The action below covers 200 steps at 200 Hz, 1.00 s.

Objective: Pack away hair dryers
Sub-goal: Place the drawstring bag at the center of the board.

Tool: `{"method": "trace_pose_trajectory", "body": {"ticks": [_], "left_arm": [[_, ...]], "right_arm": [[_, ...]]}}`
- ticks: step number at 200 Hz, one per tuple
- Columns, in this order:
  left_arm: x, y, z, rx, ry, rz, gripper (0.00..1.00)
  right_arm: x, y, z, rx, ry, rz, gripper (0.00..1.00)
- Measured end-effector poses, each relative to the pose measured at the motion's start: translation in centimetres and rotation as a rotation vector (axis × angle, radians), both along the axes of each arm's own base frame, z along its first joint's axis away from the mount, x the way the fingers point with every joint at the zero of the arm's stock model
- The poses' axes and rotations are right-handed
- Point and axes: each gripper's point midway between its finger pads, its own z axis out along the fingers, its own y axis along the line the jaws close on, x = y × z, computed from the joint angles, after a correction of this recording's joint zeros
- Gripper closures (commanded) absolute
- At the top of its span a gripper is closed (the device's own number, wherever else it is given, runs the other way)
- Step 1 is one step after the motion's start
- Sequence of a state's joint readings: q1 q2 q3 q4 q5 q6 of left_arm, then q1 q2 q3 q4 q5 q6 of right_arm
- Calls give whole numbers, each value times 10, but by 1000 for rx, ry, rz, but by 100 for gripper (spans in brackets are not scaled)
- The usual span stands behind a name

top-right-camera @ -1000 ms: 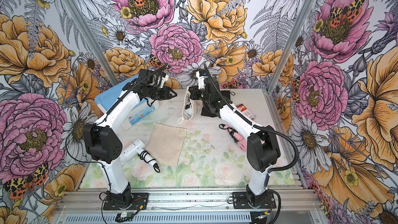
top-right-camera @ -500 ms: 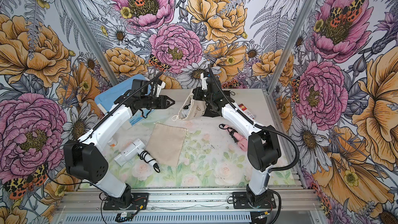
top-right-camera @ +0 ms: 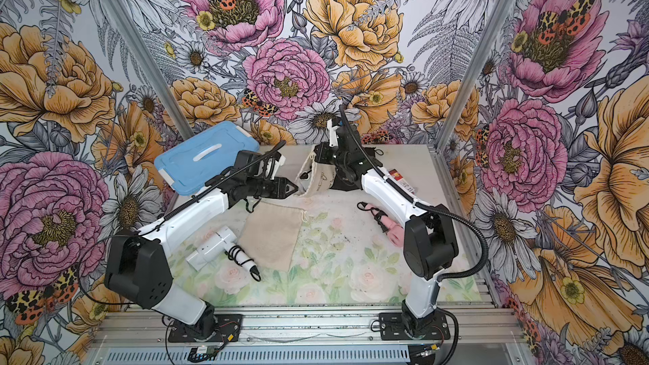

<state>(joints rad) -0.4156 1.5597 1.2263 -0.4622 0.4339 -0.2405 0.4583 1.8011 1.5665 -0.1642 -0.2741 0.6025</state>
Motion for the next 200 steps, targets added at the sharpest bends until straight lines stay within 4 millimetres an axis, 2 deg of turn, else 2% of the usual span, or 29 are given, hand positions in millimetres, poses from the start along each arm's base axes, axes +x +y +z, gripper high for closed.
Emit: {"method": "trace_pose_trajectory", "body": {"ticks": [45,70,93,98,106,125,156,175,200], "left_arm": [[17,6,-13,38,-14,69,54],[23,8,-19,60,-11,92,56],[30,3,-19,57,-10,98,79],[31,2,-18,52,-8,103,90],[32,1,-17,48,-10,103,99],[35,-3,-7,34,-25,104,100],[47,-5,28,1,-80,114,100],[55,2,66,-37,-142,138,100],[64,21,123,-89,-247,177,100]], "right_arm": [[0,0,1,0,0,0,100],[-3,-2,8,5,-10,-1,100],[-7,-4,20,15,-30,1,100],[-8,-4,23,18,-34,2,100],[-9,-5,27,21,-41,3,100],[-11,-7,34,25,-55,0,100],[-10,-17,40,13,-80,-13,100],[-9,-28,38,0,-83,-33,100],[-5,-41,27,-16,-67,-57,100]]}}
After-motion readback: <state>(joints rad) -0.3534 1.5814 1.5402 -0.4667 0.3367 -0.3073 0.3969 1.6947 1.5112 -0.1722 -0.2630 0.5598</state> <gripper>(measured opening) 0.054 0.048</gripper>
